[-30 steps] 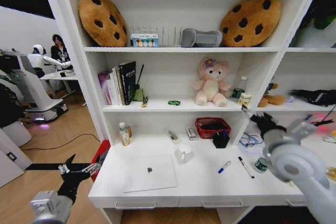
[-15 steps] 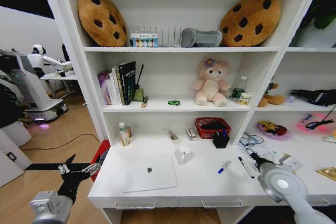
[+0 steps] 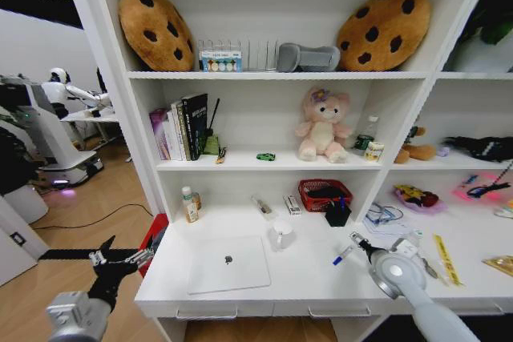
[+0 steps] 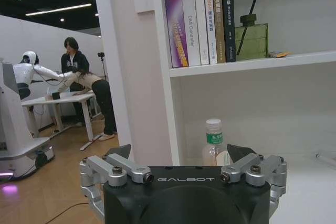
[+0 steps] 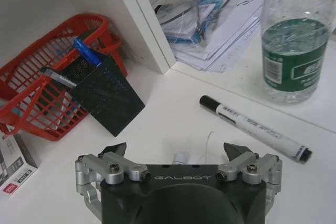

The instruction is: Organize the objects on the table.

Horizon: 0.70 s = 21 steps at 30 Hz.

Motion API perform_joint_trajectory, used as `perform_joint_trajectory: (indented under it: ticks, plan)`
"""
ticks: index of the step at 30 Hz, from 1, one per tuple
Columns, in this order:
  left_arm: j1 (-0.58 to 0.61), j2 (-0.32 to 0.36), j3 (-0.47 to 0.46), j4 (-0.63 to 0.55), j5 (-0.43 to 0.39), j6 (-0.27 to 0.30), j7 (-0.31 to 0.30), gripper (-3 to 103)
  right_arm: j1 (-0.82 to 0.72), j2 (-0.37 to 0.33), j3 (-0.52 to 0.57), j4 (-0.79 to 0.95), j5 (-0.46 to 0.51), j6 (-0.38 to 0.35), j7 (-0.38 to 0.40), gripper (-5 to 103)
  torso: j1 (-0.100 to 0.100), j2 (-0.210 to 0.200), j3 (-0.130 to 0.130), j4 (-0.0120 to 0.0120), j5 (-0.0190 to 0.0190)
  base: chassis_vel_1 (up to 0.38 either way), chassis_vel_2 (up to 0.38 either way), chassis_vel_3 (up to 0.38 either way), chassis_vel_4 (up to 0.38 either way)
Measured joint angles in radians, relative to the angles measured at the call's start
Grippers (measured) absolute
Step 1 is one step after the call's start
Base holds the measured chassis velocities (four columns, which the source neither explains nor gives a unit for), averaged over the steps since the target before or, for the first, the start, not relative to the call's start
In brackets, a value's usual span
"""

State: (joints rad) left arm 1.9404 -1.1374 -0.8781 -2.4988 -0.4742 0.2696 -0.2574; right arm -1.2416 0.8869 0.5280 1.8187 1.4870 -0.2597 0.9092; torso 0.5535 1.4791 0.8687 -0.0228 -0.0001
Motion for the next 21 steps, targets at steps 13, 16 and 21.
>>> perform_joint_trajectory:
  ticks: [13,16,21]
  plan:
    - [0.000,0.000,0.000,0.000,0.000,0.000,0.000,100,0.079,0.008,-0.092,-0.045,-0.018,-0.024,0.000,90,0.000,0.000,0.000,0.0001,0.0000,0.000,0.000,0.000,0.000]
    - [0.000,0.000,0.000,0.000,0.000,0.000,0.000,100,0.075,0.003,-0.115,-0.058,-0.031,-0.028,-0.008,90,0.000,0.000,0.000,-0.0001,0.0000,0.000,0.000,0.000,0.000]
    - [0.000,0.000,0.000,0.000,0.000,0.000,0.000,100,0.108,0.004,-0.142,-0.095,-0.029,-0.031,-0.013,90,0.000,0.000,0.000,0.0001,-0.0005,0.000,0.000,0.000,0.000]
